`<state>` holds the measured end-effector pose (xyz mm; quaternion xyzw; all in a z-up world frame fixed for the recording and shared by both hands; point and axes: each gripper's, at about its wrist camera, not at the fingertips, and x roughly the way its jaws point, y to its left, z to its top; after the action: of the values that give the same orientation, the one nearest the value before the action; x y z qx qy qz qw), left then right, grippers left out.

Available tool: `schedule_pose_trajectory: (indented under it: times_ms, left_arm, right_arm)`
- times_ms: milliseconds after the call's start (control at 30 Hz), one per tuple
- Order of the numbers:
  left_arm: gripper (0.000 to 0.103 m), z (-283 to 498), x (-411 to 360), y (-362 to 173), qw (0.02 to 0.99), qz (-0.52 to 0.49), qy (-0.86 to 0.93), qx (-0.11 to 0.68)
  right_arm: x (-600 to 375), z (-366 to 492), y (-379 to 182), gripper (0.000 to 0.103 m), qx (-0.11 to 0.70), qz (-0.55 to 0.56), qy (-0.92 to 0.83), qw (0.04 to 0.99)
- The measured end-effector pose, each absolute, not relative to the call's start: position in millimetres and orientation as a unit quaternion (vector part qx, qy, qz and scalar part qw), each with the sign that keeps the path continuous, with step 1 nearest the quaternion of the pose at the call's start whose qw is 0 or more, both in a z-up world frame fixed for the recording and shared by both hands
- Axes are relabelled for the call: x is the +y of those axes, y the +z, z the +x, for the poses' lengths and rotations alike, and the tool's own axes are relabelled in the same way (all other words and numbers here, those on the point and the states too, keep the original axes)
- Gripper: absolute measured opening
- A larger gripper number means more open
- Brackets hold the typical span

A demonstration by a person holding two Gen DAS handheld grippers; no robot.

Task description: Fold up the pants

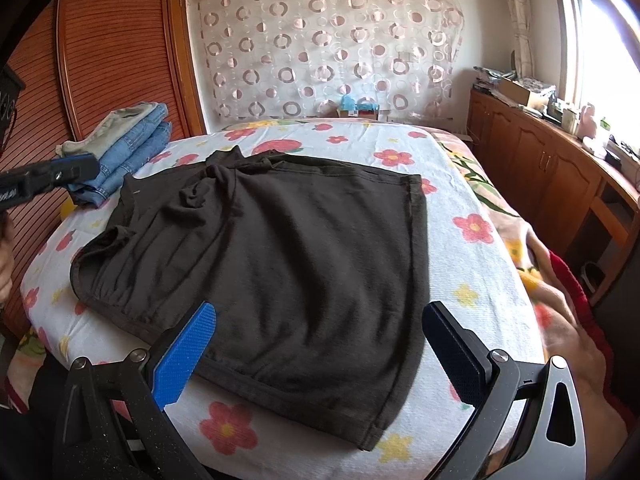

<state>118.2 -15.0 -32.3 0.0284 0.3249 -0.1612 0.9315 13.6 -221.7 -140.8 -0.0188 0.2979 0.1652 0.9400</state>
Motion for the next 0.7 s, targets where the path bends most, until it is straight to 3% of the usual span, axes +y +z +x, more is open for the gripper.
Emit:
schedule_pose_trajectory:
  times_ms: [67, 367, 700]
  left_arm:
    - [0.082, 115, -4, -36, 0.934, 0.015, -0.156, 0.322]
    - [0.082, 100, 31, -78, 0.924, 0.009, -0.111, 0.366]
    - [0.082, 89, 25, -109, 0.909, 0.020, -0.110, 0.401]
  right_arm:
    - [-219, 14, -140, 0.103, 0.298, -0.018, 0.169, 0.939]
    - [-204, 21, -130, 0.090, 0.288, -0.026, 0.208, 0.934]
    - [-179, 34, -116, 0.063, 0.278, -0.015, 0.278, 0.919]
